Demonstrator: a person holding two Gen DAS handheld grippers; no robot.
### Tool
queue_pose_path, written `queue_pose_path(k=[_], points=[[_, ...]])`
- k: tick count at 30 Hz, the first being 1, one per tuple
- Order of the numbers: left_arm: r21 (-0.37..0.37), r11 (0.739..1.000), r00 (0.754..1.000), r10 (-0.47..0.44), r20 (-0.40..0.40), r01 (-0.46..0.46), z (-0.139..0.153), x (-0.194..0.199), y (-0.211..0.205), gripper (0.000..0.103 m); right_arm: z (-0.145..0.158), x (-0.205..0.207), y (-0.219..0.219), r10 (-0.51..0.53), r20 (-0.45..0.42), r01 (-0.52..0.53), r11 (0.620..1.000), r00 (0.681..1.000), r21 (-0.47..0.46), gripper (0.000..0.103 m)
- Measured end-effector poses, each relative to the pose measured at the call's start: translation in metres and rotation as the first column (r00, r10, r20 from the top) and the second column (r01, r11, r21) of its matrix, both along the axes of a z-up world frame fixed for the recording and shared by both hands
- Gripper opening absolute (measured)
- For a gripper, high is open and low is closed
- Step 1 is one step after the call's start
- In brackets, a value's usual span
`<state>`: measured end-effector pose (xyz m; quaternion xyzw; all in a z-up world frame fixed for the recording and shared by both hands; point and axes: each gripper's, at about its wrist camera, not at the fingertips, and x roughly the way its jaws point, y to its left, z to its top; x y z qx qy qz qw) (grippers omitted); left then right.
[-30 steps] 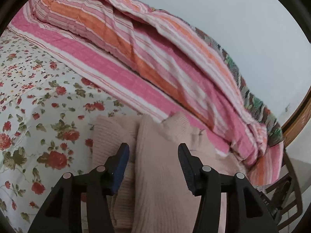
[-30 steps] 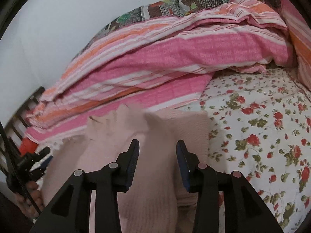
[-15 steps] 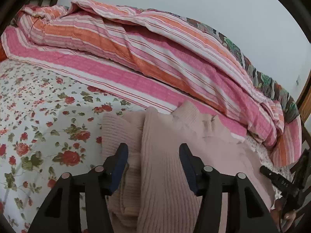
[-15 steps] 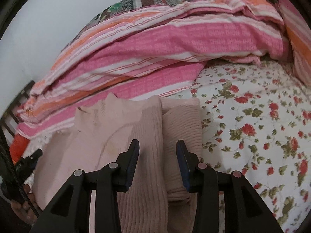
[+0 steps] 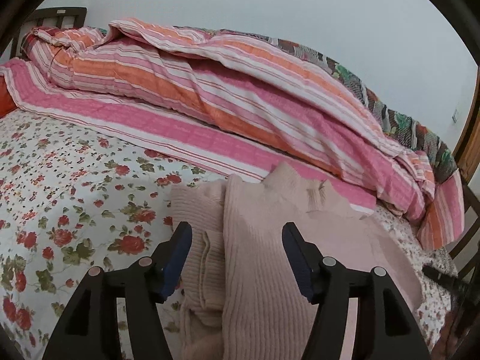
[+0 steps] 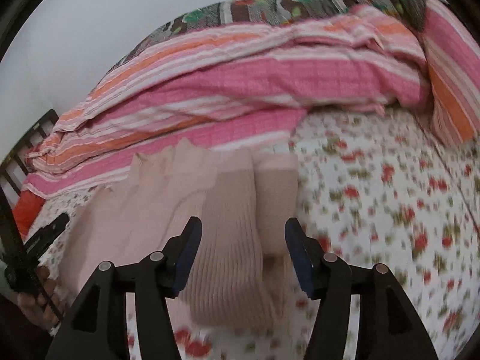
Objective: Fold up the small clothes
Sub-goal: 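Open both grippers and release the folded sweater hem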
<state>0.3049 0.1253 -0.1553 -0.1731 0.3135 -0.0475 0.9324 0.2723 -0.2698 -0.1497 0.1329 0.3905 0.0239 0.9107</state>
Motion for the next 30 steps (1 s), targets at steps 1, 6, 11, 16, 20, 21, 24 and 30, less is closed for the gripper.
queue_pose_path(k=[1,6,11,16,20,21,24,30], points=[[0.001,1.0,1.0,0.001,0.009,-0.001,0.003,-0.003,0.0,0.06,-0.003,-0.008,-0.002,-0.004,-0.014,0.005,1.0,1.0,0.012,0.058],[-0.01,1.0,0.999,0.003,0.038,-0.002,0.011,-0.012,0.002,0.061,-0.031,-0.042,-0.004,0.001,-0.095,0.006,0.997,0.995,0.078,0.058],[-0.027,0.999,0.999,0.017,0.037,-0.016,0.011,-0.012,0.006,0.061,-0.04,-0.041,0.003,-0.016,-0.095,0.025,0.996,0.995,0.09,0.059],[-0.016,1.0,0.999,0.024,0.039,-0.024,0.009,-0.01,0.009,0.061,-0.047,-0.017,0.007,-0.003,-0.105,0.024,0.98,0.994,0.195,0.06],[-0.007,1.0,0.999,0.027,0.031,-0.026,0.006,-0.008,0.01,0.061,-0.053,-0.008,-0.001,-0.05,-0.08,0.071,0.957,0.996,0.282,0.06],[-0.002,1.0,0.999,0.026,0.03,-0.026,0.006,-0.008,0.01,0.061,-0.055,-0.006,-0.004,-0.066,-0.071,0.084,0.948,0.995,0.308,0.06],[0.008,1.0,1.0,0.014,0.021,-0.014,0.003,-0.009,0.008,0.061,-0.056,0.0,-0.004,-0.081,-0.061,0.096,0.946,0.995,0.311,0.058],[0.025,0.999,0.999,-0.046,0.012,0.045,0.007,-0.018,0.001,0.061,-0.059,0.002,-0.004,-0.061,-0.046,0.072,0.957,0.997,0.28,0.015]])
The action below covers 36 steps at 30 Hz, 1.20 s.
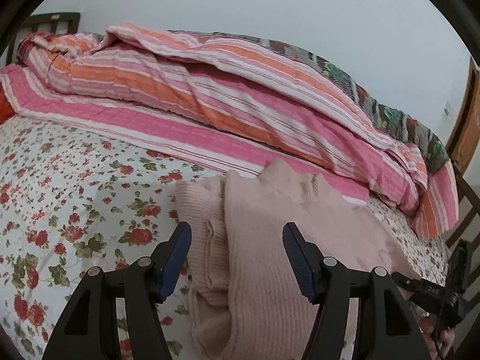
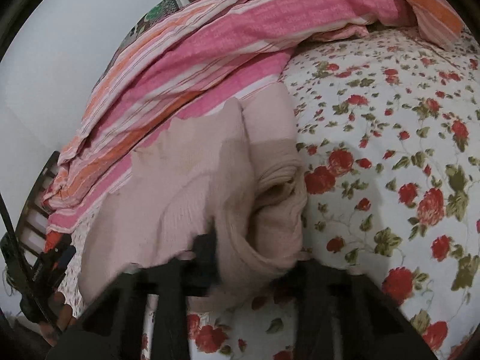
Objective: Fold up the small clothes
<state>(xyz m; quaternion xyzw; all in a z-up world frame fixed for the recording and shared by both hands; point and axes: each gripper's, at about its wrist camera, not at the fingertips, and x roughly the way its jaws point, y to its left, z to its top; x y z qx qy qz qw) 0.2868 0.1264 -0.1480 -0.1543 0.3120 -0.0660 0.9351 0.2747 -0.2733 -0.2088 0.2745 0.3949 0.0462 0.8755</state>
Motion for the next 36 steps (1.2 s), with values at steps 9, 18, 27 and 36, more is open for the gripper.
queue_pose_path(k=[9,18,27,36], points=[[-0.099,0.995,0.996,-0.021,-0.092,0.012,-0.005,-0.028,0.004,0.061,0.004,-0.002,0.005,0.026,0.0,-0.026,0.997,1.0,-0.07,0.012],[-0.217,0.976,0.979,-0.026,-0.203,-0.019,-0.049,-0.083,0.016,0.061,0.003,-0.005,0.002,0.027,-0.001,-0.027,0.998,1.0,-0.057,0.012],[-0.303,0.952,0.985,-0.022,-0.172,-0.032,-0.062,-0.051,-0.002,0.061,0.004,-0.006,0.001,0.031,-0.01,-0.032,0.998,0.999,-0.049,0.012],[-0.3,0.951,0.991,0.037,-0.131,-0.075,-0.064,-0.029,-0.007,0.057,0.001,0.001,0.002,0.038,-0.013,-0.038,0.998,0.999,-0.056,0.015]])
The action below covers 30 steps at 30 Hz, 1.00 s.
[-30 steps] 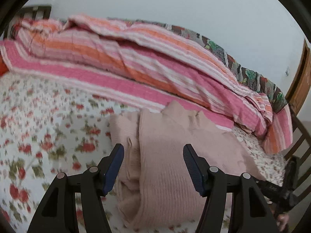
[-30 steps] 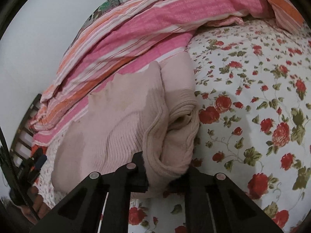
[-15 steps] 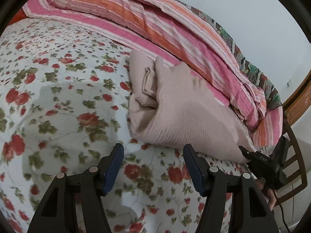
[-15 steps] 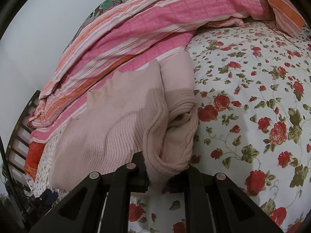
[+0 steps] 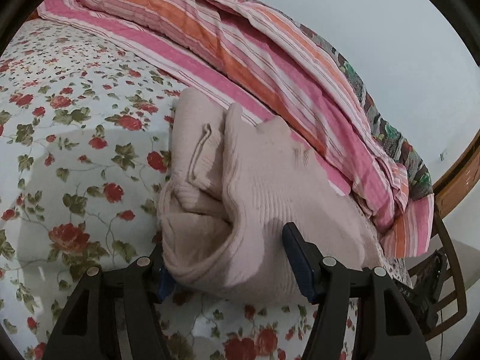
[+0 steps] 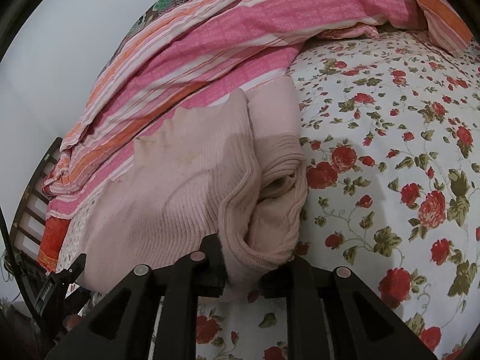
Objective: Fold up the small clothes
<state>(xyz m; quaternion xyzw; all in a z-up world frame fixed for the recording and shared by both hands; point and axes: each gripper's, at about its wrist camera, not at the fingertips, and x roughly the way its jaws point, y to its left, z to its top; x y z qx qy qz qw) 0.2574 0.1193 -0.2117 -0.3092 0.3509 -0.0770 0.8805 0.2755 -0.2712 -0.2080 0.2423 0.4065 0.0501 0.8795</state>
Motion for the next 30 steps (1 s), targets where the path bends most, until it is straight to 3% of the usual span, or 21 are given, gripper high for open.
queue_pose_path(k=[5,15,17,21,27,30], points=[[-0.004,0.999,0.999,0.032,-0.031,-0.032,-0.004,0.008,0.006,0.034,-0.001,-0.002,0.005,-0.008,0.037,0.009,0.999,0.999,-0.04,0.017],[0.096,0.995,1.0,0.03,-0.004,-0.03,0.0,0.01,-0.007,0.03,0.0,-0.001,-0.004,-0.021,0.041,0.021,1.0,0.999,-0.007,0.02],[0.108,0.994,1.0,0.029,-0.007,-0.028,0.001,0.012,-0.008,0.03,0.002,0.0,-0.001,-0.009,0.031,0.011,0.999,0.999,-0.04,0.019],[0.094,0.995,1.0,0.015,-0.019,-0.013,-0.001,0.016,-0.006,0.03,0.003,0.001,0.006,0.007,0.024,-0.005,0.996,1.0,-0.093,0.019],[0.071,0.997,1.0,0.015,-0.026,-0.013,-0.003,0.017,-0.003,0.028,-0.001,0.002,-0.001,0.005,0.015,-0.004,0.999,1.0,-0.037,0.019],[0.074,0.997,1.0,0.008,-0.01,-0.007,-0.001,0.014,-0.003,0.017,0.0,-0.002,0.002,-0.006,0.034,0.007,0.999,0.999,-0.046,0.014]])
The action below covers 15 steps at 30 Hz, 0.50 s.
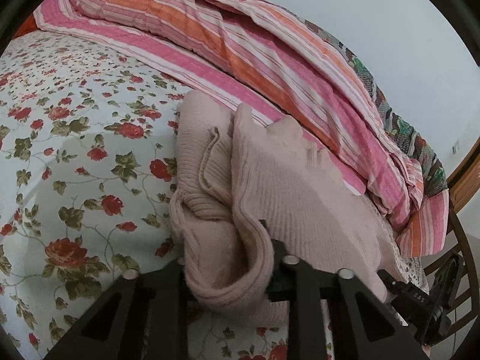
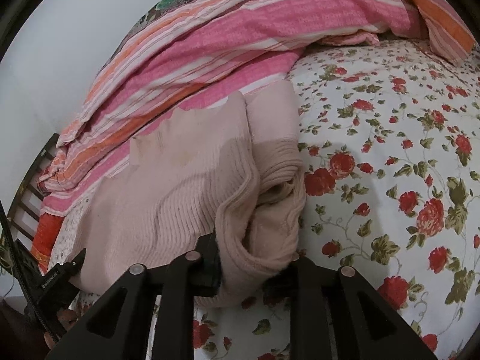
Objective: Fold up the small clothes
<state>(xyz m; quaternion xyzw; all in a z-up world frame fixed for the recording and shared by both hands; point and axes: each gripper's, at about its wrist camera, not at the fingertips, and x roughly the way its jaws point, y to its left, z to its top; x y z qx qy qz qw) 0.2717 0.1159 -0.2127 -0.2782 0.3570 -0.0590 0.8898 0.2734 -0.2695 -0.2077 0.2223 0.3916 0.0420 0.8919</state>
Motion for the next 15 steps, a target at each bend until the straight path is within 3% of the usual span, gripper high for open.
queue_pose_path(k=[7,11,15], points=[[-0.012,1.0,0.999,0.002,0.047,-0.001,0.009,-0.008,0.003,0.011,0.001,-0.006,-0.01,-0.004,0.0,0.004,0.996,1.0,0.086,0.009],[0.003,1.0,1.0,-0.002,0.024,0.002,0.012,-0.013,0.006,0.011,0.013,-0.011,-0.003,0.015,0.0,-0.015,0.999,1.0,0.041,0.009],[0.025,1.0,1.0,-0.007,-0.002,0.007,0.018,-0.024,0.008,0.01,0.02,-0.021,-0.005,0.016,-0.027,-0.013,0.996,1.0,0.085,0.008]])
